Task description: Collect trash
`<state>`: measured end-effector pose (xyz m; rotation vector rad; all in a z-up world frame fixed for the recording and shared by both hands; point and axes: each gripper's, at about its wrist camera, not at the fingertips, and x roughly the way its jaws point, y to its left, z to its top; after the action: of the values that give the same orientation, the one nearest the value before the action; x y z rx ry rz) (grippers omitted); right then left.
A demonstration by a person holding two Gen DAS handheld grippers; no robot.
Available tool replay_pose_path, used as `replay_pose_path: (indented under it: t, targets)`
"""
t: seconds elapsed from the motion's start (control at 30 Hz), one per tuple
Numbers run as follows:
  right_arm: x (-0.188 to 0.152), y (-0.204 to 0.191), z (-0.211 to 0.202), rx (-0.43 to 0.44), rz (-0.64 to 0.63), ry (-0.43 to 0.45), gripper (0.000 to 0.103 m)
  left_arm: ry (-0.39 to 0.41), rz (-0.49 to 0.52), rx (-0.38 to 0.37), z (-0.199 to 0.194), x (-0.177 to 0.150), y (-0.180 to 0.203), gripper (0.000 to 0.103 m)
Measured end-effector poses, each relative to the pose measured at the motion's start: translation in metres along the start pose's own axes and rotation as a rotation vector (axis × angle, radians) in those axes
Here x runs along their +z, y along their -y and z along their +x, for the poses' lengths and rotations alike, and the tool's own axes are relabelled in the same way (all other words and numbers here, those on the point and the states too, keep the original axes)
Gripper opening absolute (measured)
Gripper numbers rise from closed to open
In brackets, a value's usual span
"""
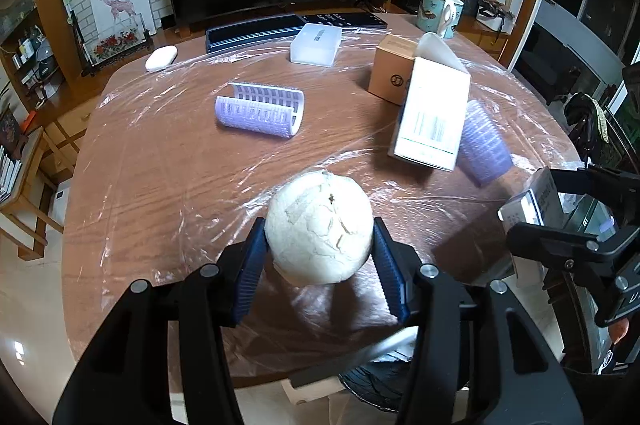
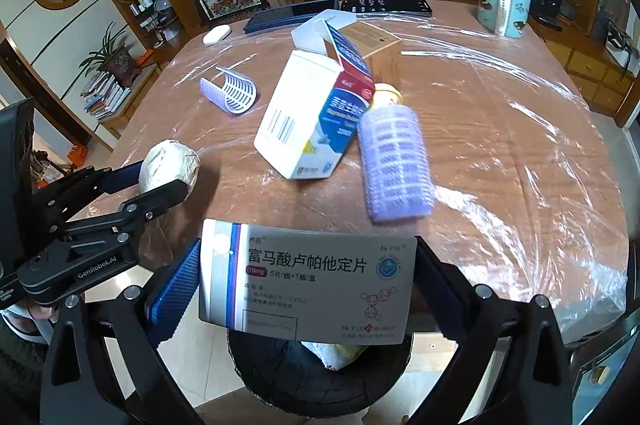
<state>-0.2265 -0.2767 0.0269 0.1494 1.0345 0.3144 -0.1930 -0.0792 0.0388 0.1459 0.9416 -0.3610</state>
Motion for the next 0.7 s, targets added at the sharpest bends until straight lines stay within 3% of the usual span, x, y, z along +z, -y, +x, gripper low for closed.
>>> replay_pose_path:
  t: [0.7]
  targets:
    - [-0.031, 0.008, -0.032, 0.038, -0.026, 0.018, 0.097, -0.003, 0.015, -0.013, -0.026, -0.029, 0.039, 0.053]
